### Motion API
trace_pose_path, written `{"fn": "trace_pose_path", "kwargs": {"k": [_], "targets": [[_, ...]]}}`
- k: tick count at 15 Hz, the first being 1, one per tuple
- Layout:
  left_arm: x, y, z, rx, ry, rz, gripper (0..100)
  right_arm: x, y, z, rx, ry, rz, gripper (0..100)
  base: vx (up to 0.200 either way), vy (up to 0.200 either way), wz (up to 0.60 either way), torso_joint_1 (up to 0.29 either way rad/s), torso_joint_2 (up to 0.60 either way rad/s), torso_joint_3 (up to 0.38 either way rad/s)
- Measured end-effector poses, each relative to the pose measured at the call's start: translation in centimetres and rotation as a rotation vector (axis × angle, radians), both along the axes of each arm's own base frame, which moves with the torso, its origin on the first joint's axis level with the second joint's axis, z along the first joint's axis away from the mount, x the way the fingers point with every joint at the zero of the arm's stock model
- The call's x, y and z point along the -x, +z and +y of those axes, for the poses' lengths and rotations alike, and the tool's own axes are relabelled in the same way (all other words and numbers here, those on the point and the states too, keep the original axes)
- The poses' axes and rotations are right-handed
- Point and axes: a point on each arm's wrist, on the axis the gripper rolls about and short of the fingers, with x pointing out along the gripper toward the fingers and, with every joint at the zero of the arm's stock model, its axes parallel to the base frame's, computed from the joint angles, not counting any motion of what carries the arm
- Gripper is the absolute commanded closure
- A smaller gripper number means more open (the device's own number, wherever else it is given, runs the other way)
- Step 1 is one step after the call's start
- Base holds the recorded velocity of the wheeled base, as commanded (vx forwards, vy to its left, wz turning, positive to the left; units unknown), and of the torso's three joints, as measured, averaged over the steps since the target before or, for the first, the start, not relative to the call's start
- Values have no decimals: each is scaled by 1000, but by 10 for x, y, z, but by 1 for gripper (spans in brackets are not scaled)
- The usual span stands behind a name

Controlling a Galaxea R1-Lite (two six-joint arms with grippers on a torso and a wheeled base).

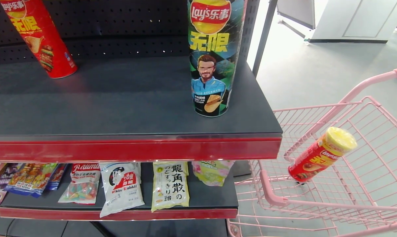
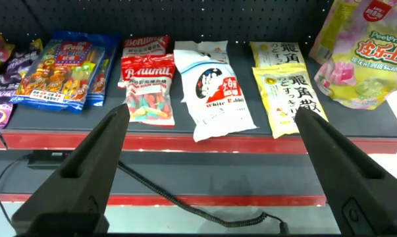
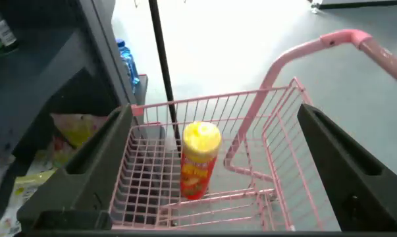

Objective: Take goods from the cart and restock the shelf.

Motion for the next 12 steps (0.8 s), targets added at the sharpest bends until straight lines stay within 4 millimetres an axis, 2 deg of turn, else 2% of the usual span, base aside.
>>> {"fn": "trace_pose_path", "kwargs": {"k": [2, 3, 4, 5, 7, 8, 10, 12], "targets": [[0, 0, 0, 0, 0, 0, 0, -55, 26, -14, 102, -66, 101, 0, 0, 0, 0, 0, 0, 0], [0, 0, 0, 0, 0, 0, 0, -83, 30, -34, 205, -85, 162, 0, 0, 0, 0, 0, 0, 0], [0, 0, 0, 0, 0, 0, 0, -106, 27, -55, 317, -70, 215, 0, 0, 0, 0, 0, 0, 0], [0, 0, 0, 0, 0, 0, 0, -128, 20, -81, 500, -13, 261, 0, 0, 0, 0, 0, 0, 0], [0, 0, 0, 0, 0, 0, 0, -161, -7, -124, 778, 166, 274, 0, 0, 0, 0, 0, 0, 0], [0, 0, 0, 0, 0, 0, 0, -172, -25, -143, 804, 252, 263, 0, 0, 0, 0, 0, 0, 0], [0, 0, 0, 0, 0, 0, 0, -181, -61, -165, 709, 344, 293, 0, 0, 0, 0, 0, 0, 0], [0, 0, 0, 0, 0, 0, 0, -185, -98, -172, 623, 410, 339, 0, 0, 0, 0, 0, 0, 0]]}}
